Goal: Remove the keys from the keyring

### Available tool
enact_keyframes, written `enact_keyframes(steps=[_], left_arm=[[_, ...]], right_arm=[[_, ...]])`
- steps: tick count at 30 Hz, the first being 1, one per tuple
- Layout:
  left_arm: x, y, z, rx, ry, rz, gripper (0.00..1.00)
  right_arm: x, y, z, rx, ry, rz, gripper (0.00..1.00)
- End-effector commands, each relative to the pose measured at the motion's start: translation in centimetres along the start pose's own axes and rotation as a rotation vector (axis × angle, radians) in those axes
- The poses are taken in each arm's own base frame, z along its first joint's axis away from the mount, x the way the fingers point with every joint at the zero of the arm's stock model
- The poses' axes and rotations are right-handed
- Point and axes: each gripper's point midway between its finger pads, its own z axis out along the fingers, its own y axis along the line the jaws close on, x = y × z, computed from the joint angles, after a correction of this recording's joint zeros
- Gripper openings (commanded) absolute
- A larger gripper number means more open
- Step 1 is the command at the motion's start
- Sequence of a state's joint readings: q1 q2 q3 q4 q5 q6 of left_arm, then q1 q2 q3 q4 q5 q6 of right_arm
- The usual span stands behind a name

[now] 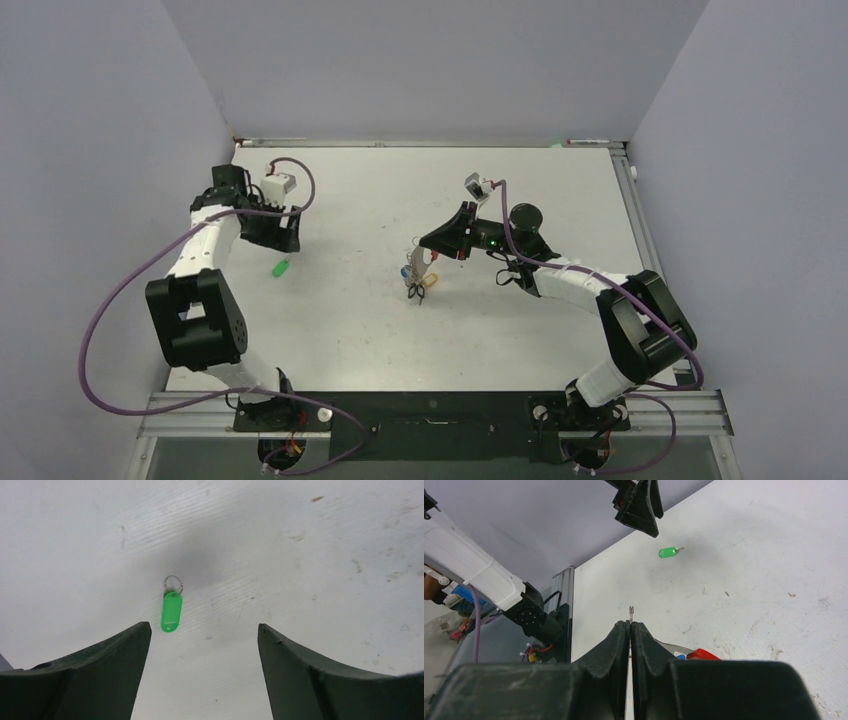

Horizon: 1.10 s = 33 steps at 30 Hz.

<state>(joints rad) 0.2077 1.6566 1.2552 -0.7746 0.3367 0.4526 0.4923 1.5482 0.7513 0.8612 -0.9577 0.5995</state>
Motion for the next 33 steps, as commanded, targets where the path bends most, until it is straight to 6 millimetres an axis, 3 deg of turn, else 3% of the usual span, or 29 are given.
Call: enact_keyframes(steps=[1,4,8,12,17,20,23,27,29,33], left_arm=[[-4.0,-5.5,-4.2,0.090,-0.184,0.121,0.78],[-5.4,-9.3,-5.9,0.154,-0.313,0.181,0.99],[-8.0,-13.6,-8.5,0.264,-0.546,0.201,0.96],[-8.8,-16.1,-10.3,0.374,-0.693,0.167,0.96],[-6.5,-20.4,-8.8,0.619,-0.586,0.204,0.96],[-4.5,-23.6,-7.2,0.660,-0.543,0.291,0.96],[-3.7,-26.0,-6.7,0.688,-0.574,0.353,0.96],[-4.1,-27.0,-5.6,0.701,-0.581,0.341,0.99],[-4.8,-27.7,-5.6,0.717,-0.598,0.352,0.89],[-5.5,-29.2,-5.7,0.758,-0.604,0.344,0.85]], right_arm=[[-2.0,1.4,0.5,-0.061,-0.060,-0.069,0.05],[-2.0,1.5,0.6,-0.069,-0.058,-0.068,0.05],[-1.8,1.8,0.7,-0.082,-0.050,-0.069,0.05],[-1.8,2.2,0.9,-0.096,-0.043,-0.073,0.05],[-1.9,2.4,1.3,-0.089,-0.035,-0.086,0.05],[-2.0,2.3,1.8,-0.076,-0.033,-0.092,0.05],[-1.9,2.0,2.3,-0.051,-0.029,-0.088,0.05],[-0.9,1.4,3.1,-0.018,-0.002,-0.080,0.05],[-0.1,1.3,3.5,-0.005,0.016,-0.074,0.05],[1.1,1.0,4.1,0.018,0.044,-0.077,0.05]])
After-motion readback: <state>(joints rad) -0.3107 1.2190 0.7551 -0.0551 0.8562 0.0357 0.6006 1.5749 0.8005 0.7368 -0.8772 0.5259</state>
